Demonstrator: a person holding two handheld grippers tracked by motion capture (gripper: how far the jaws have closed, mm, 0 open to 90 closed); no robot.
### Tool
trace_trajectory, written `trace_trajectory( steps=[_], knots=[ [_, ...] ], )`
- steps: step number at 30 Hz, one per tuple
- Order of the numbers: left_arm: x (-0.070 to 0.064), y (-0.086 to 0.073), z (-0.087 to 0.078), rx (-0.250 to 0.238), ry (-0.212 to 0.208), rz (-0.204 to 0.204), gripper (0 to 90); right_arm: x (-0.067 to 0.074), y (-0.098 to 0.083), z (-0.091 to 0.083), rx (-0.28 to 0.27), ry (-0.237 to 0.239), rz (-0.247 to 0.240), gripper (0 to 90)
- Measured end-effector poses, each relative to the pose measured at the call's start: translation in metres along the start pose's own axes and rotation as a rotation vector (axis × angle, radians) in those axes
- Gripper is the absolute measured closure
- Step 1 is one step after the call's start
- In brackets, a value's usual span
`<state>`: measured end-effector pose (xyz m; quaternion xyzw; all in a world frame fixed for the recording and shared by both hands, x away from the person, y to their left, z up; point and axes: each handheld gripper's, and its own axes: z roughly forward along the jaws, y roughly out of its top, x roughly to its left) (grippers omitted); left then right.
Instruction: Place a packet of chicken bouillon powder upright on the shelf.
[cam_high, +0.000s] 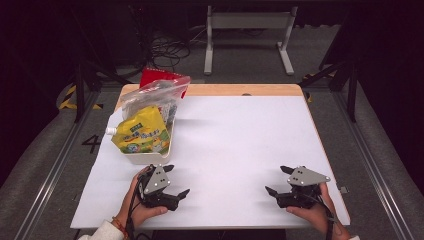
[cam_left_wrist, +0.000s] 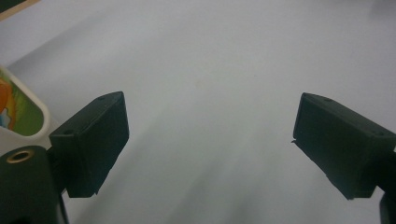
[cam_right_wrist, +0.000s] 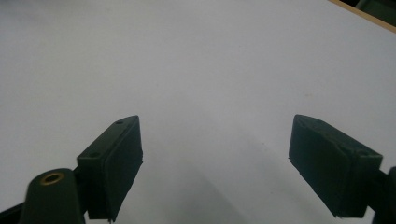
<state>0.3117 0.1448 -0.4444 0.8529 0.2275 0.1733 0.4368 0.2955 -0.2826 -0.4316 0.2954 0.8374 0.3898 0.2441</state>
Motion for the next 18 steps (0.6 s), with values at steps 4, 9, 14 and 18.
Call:
trace_trajectory(
  steps=[4, 9, 14, 18],
  knots=[
    [-0.002, 0.0, 0.006, 0.021, -0.015, 0.01, 9.9, -0.001, -0.005, -0.003, -0.002, -0.034, -0.017, 13.7],
    [-0.004, 0.0, 0.009, 0.03, -0.018, 0.024, 9.1, 0.0, -0.009, -0.004, 0.005, -0.081, -0.042, 11.0],
    [-0.004, 0.001, 0.01, 0.03, -0.018, 0.028, 8.9, -0.001, -0.012, -0.005, 0.006, -0.093, -0.029, 10.7],
    [-0.004, -0.001, 0.011, 0.037, -0.02, 0.033, 8.9, 0.001, -0.011, -0.006, 0.0, -0.094, -0.027, 10.7]
  ],
)
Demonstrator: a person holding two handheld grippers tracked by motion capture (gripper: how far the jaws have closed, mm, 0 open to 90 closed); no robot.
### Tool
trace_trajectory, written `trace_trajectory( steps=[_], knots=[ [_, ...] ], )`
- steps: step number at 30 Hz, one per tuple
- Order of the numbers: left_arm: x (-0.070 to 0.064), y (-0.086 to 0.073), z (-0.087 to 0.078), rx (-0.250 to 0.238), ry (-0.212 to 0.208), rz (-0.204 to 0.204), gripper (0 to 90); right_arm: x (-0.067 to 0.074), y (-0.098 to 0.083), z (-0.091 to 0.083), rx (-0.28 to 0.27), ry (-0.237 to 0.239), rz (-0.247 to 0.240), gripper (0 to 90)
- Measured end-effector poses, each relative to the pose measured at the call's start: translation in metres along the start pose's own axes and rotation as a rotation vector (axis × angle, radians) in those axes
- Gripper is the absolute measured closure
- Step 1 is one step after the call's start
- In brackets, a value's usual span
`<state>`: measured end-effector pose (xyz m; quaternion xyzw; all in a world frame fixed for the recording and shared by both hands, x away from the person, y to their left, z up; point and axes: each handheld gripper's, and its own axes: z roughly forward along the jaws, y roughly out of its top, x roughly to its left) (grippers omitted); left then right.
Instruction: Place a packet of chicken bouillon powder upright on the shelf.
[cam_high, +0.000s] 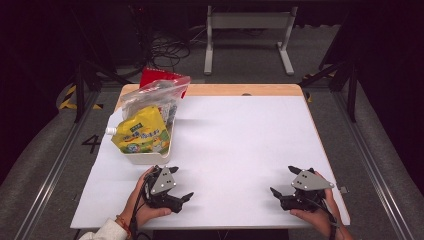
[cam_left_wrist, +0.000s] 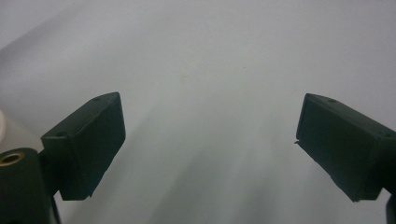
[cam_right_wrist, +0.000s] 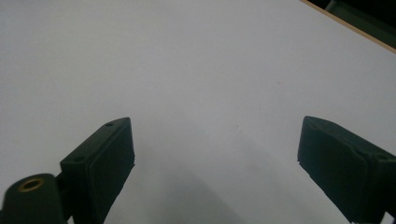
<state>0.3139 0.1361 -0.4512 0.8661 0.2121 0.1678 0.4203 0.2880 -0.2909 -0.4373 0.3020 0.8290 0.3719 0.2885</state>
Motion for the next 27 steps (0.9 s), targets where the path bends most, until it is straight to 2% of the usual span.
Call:
trace_trajectory(
  steps=[8, 12, 27],
  knots=[
    [0.0033, 0.0, -0.0023, -0.009, 0.015, -0.002, 8.4, 0.0023, 0.0006, 0.0011, 0.001, 0.005, -0.008, 11.0],
    [0.0039, 0.0005, -0.0007, 0.002, 0.026, -0.003, 8.2, 0.0007, -0.0002, 0.001, 0.001, 0.002, -0.005, 11.1],
    [0.0051, 0.0004, -0.002, -0.001, 0.03, -0.005, 8.2, 0.0023, 0.0001, 0.0027, 0.005, 0.01, -0.013, 11.4]
  ],
)
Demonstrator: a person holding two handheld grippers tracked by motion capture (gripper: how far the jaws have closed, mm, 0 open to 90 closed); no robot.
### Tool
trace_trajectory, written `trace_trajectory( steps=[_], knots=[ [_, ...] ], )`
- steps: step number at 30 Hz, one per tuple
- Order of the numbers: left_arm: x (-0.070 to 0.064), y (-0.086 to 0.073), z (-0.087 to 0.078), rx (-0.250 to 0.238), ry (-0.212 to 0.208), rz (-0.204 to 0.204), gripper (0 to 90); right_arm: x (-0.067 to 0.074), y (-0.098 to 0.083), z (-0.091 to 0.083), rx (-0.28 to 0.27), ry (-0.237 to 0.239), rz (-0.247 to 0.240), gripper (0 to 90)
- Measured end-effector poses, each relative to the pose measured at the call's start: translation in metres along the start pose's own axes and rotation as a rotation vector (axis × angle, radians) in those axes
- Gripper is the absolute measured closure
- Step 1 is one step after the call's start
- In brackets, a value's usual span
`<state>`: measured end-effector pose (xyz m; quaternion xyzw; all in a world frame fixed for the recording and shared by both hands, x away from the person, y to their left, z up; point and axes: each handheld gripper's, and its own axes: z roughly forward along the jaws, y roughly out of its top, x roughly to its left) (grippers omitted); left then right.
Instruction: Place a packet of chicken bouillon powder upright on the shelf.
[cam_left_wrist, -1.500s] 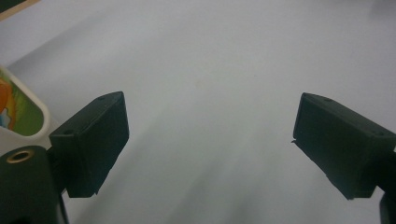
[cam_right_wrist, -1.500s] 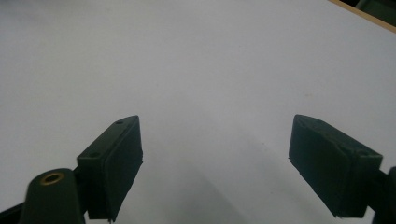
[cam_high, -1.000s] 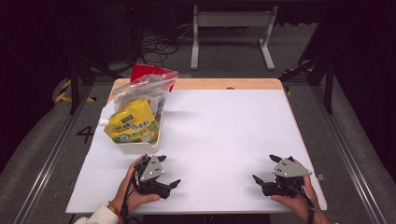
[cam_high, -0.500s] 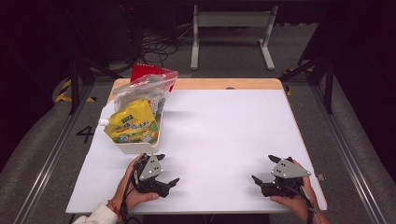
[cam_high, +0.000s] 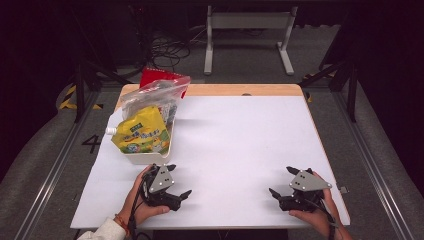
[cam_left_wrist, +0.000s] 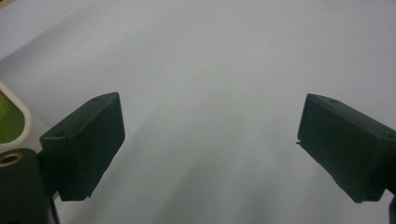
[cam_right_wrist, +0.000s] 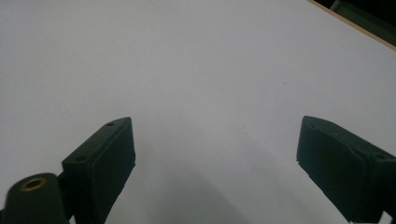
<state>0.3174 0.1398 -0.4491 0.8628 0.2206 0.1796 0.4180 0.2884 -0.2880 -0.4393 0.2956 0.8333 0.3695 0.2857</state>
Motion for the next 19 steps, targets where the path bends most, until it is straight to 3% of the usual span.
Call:
trace_trajectory(
  steps=[19],
  knots=[
    [0.0017, 0.001, 0.0026, 0.006, 0.001, 0.004, 8.1, -0.0013, -0.0013, -0.0004, 0.001, -0.003, 0.006, 11.5]
  ],
)
